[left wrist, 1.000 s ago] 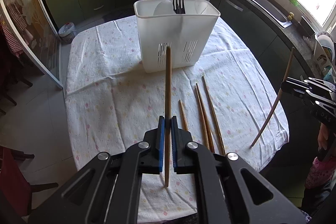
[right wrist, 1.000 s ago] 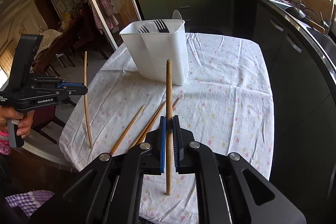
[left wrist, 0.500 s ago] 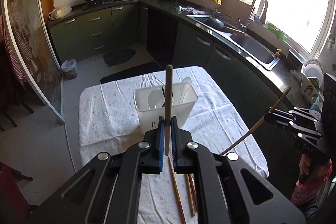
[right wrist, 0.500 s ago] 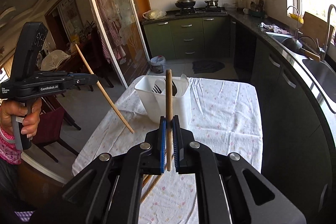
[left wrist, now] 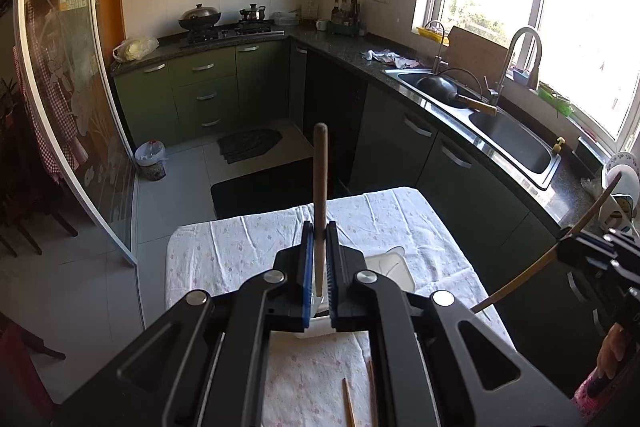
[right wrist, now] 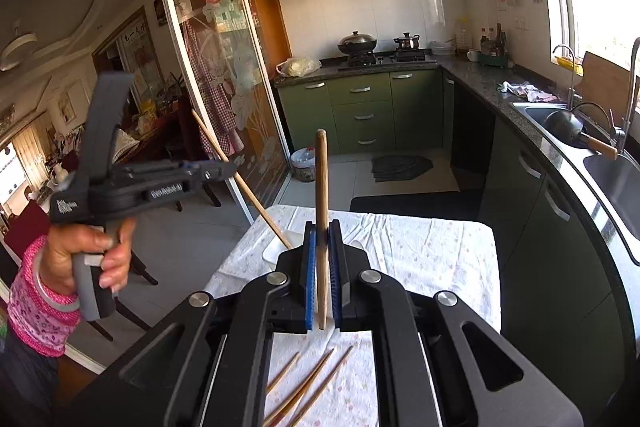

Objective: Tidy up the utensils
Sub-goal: 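Drop the chopstick into the white holder with the left tool while the right carries its chopstick, then lower the chopstick into the holder and open the right tool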

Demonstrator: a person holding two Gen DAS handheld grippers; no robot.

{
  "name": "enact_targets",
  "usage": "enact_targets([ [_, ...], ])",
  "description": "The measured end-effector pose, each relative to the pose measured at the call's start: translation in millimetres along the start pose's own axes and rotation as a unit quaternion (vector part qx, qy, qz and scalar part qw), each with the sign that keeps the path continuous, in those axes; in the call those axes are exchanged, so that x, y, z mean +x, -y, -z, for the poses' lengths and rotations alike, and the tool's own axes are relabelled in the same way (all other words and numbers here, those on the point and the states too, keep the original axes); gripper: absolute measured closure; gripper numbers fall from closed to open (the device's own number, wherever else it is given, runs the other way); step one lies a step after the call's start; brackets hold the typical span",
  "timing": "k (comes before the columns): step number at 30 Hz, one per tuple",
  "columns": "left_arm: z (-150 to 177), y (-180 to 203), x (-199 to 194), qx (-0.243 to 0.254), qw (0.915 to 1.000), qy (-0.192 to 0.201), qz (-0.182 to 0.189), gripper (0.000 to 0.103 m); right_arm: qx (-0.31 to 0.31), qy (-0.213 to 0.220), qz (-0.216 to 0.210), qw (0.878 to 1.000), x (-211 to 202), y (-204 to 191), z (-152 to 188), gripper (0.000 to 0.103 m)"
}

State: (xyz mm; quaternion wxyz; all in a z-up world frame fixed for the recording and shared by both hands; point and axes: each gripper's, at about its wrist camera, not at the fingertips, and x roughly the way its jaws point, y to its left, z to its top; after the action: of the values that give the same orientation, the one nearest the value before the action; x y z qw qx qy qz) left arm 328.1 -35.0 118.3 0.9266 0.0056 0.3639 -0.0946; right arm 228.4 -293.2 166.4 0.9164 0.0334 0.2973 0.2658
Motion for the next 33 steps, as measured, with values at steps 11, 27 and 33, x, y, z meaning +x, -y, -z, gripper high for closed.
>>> enact_targets([
  [11, 38.4, -10.3, 54.6, 0.016, 0.9967, -0.079, 0.01, 0.096, 0.007, 0.035, 0.017, 0.999, 36.7, 4.7, -47.2, 0.096],
  [27, 85.3, -1.2, 21.8, 0.042, 0.9935, -0.1, 0.035, 0.083, -0.009, -0.062, 0.053, 0.997, 156.7, 8.6, 1.0, 0.096],
  [33, 109.3, 8.1, 20.5, 0.053, 0.9899, -0.125, 0.039, 0.078, -0.016, -0.078, 0.053, 0.995, 160.5, 4.3, 18.9, 0.092],
])
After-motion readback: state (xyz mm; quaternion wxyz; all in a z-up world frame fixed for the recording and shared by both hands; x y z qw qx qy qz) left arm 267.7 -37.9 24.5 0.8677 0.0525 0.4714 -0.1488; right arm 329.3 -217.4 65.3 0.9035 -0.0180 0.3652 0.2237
